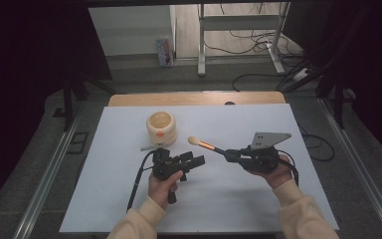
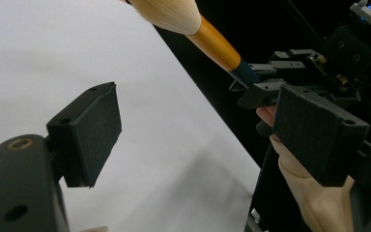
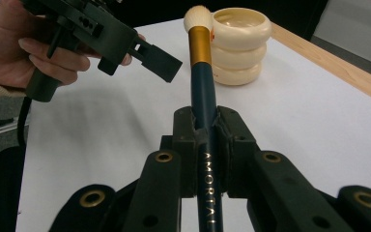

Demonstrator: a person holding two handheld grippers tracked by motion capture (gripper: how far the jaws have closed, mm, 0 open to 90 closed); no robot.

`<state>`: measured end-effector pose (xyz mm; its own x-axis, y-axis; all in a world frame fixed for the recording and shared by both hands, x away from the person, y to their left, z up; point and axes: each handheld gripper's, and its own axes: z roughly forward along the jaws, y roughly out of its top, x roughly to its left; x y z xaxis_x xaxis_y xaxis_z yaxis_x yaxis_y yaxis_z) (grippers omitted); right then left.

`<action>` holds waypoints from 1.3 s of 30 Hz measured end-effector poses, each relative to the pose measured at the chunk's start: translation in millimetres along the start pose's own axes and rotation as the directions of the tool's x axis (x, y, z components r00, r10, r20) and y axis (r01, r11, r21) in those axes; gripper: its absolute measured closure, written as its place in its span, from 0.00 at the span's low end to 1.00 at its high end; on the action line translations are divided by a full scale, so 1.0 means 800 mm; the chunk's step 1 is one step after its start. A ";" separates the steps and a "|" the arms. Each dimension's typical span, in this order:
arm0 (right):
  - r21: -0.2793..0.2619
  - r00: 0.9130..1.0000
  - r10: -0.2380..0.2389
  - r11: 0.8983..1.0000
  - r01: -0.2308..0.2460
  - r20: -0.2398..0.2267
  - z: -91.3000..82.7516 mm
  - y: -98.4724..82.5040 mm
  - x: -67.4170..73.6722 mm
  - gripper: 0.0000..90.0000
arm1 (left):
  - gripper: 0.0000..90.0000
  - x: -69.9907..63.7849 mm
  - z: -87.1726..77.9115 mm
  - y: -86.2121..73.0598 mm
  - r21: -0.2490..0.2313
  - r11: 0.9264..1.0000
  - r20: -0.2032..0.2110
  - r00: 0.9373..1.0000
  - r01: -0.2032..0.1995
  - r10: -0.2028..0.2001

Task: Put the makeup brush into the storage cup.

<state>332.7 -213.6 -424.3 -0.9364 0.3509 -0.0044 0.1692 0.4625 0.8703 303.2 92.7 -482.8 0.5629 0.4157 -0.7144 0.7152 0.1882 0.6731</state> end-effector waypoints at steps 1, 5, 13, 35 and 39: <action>-0.001 1.000 0.000 1.000 0.000 0.003 0.000 0.000 0.000 0.89 | 0.22 0.001 0.001 0.000 -0.005 1.000 0.004 1.000 0.008 -0.008; -0.004 1.000 0.001 1.000 -0.001 0.010 0.002 -0.001 0.001 0.89 | 0.23 0.004 0.004 0.002 -0.022 0.999 0.026 0.999 0.043 -0.042; -0.003 1.000 -0.003 1.000 0.003 0.012 0.007 -0.002 0.003 0.89 | 0.29 0.010 0.017 0.005 -0.053 0.994 0.049 0.994 0.096 -0.093; 0.002 0.999 -0.035 0.999 0.035 0.027 0.024 -0.007 0.013 0.89 | 0.73 0.008 0.031 0.016 -0.066 0.986 0.047 0.988 0.153 -0.150; 0.011 0.999 -0.044 0.999 0.044 0.030 0.026 -0.008 0.013 0.89 | 0.78 0.005 0.031 0.018 -0.063 0.986 0.067 0.986 0.155 -0.151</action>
<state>327.9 -195.8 -440.1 -0.9333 0.3543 -0.0577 0.1312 0.4863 0.8639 326.0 75.2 -480.9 0.4746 0.3222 -0.8191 0.7663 0.3065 0.5646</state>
